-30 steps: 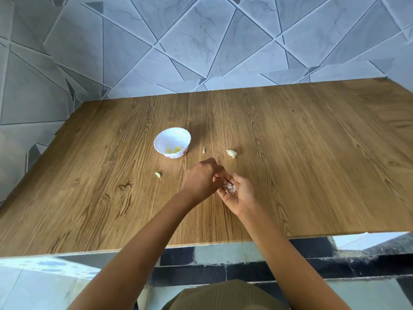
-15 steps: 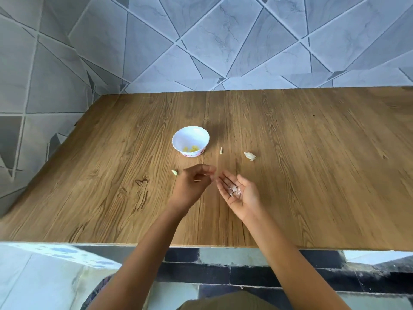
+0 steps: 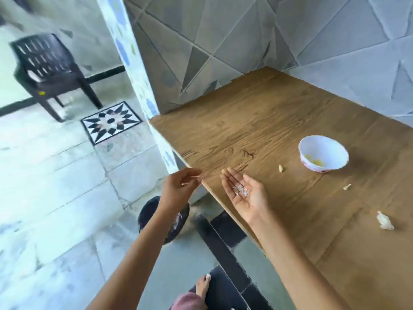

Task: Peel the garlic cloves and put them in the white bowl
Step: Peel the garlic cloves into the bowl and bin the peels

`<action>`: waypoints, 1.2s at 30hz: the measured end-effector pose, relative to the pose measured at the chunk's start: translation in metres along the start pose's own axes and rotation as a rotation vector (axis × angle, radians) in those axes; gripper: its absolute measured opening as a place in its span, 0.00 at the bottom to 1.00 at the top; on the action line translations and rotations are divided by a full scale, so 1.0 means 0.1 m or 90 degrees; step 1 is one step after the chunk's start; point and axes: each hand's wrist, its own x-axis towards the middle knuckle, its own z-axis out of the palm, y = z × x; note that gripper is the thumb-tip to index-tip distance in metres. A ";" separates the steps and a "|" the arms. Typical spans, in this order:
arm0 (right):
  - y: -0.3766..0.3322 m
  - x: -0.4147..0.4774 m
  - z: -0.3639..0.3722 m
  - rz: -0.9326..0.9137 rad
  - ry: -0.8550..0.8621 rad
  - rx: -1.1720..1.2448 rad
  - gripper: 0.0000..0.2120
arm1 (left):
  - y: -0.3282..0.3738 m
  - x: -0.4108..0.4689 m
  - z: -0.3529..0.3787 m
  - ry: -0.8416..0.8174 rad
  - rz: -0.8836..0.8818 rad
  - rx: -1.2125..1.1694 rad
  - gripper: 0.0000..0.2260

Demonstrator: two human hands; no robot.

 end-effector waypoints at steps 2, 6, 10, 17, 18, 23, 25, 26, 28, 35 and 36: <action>0.28 0.10 0.13 0.063 -0.022 -0.024 0.18 | -0.16 -0.14 -0.27 0.070 -0.037 0.008 0.08; 0.79 0.31 0.32 0.156 -0.036 -0.086 0.17 | -0.45 -0.31 -0.63 0.162 -0.125 -0.005 0.08; 1.33 0.65 0.48 0.220 -0.040 -0.149 0.17 | -0.77 -0.32 -0.99 0.216 -0.191 -0.024 0.08; 2.41 1.73 0.50 0.216 0.021 -0.176 0.16 | -1.82 0.14 -1.64 0.206 -0.297 -0.022 0.08; 2.53 1.88 0.48 0.210 0.029 -0.180 0.17 | -1.98 0.22 -1.71 0.195 -0.305 -0.012 0.08; 3.26 2.93 0.23 0.223 0.109 -0.233 0.18 | -3.10 0.80 -1.94 0.150 -0.372 0.009 0.08; 3.56 3.39 0.02 0.233 0.143 -0.260 0.18 | -3.67 1.03 -1.90 0.142 -0.404 0.009 0.08; 3.72 3.65 -0.13 0.239 0.158 -0.274 0.18 | -3.99 1.14 -1.85 0.138 -0.419 0.006 0.08; 3.99 4.09 -0.37 0.253 0.179 -0.300 0.19 | -4.56 1.33 -1.74 0.132 -0.445 0.005 0.08; 4.77 5.26 -1.64 0.374 0.244 -0.394 0.31 | -6.41 1.53 -1.01 0.080 -0.501 0.038 0.09; 4.79 5.35 -1.75 0.404 0.248 -0.390 0.36 | -6.56 1.52 -0.95 0.078 -0.506 0.032 0.09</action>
